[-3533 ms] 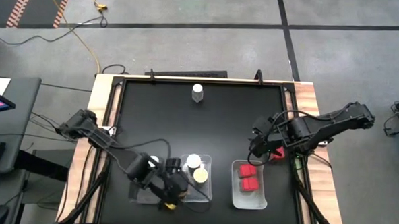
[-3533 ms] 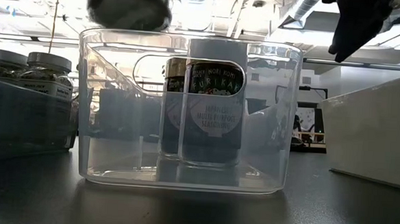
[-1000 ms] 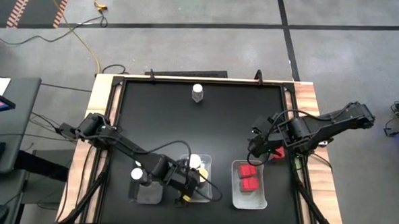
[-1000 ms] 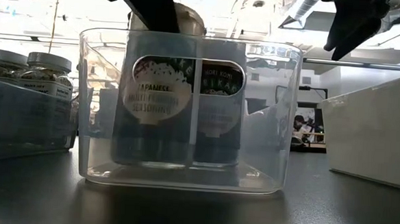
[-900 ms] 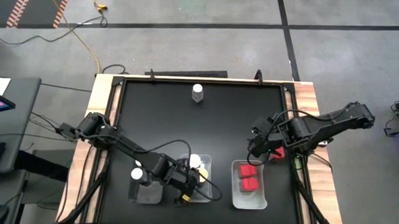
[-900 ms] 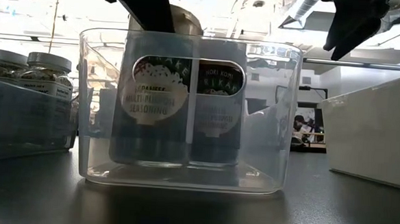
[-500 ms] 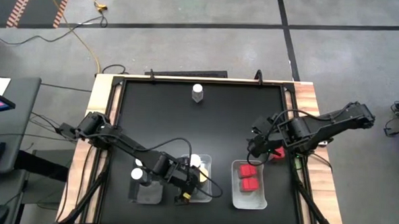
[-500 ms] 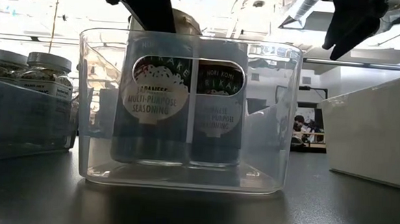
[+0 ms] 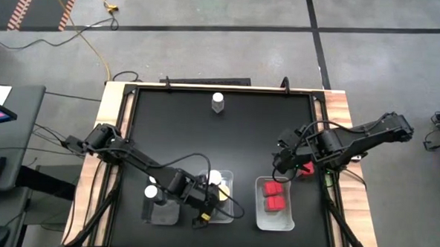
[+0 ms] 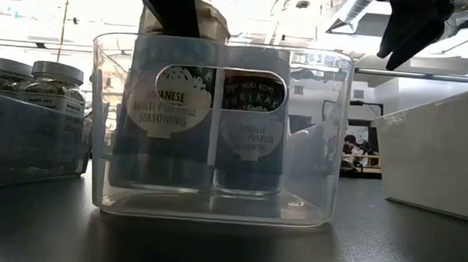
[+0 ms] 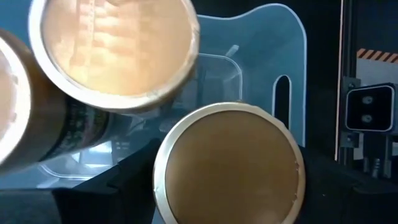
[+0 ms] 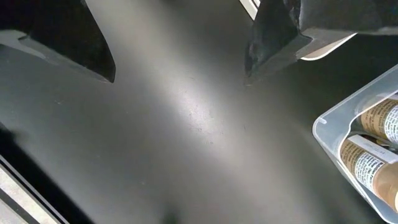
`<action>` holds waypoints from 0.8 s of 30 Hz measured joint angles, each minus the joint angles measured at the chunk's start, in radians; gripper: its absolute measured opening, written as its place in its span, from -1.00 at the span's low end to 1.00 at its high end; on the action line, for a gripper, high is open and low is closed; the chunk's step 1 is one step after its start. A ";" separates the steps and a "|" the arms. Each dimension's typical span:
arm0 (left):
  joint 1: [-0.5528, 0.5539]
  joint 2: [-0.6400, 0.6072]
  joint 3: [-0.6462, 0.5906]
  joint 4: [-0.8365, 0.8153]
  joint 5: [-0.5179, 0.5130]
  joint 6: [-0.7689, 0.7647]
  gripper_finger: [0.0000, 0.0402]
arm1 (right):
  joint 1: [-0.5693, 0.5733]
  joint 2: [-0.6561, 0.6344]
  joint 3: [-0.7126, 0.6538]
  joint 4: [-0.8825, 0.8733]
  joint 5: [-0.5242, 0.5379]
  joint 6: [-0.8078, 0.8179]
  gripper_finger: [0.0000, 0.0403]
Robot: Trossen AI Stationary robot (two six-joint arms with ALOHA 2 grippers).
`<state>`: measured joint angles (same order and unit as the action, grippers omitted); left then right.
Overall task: Sort spices by type
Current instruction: Put the golden seasoning bottle into the transparent bin
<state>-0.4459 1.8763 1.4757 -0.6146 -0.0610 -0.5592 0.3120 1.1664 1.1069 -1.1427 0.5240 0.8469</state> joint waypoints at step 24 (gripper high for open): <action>0.002 -0.004 0.000 0.000 -0.001 0.016 0.63 | 0.000 0.000 0.000 0.025 0.000 -0.010 0.88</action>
<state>-0.4438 1.8724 1.4754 -0.6146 -0.0616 -0.5430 0.3119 1.1664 1.1069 -1.1175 0.5236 0.8371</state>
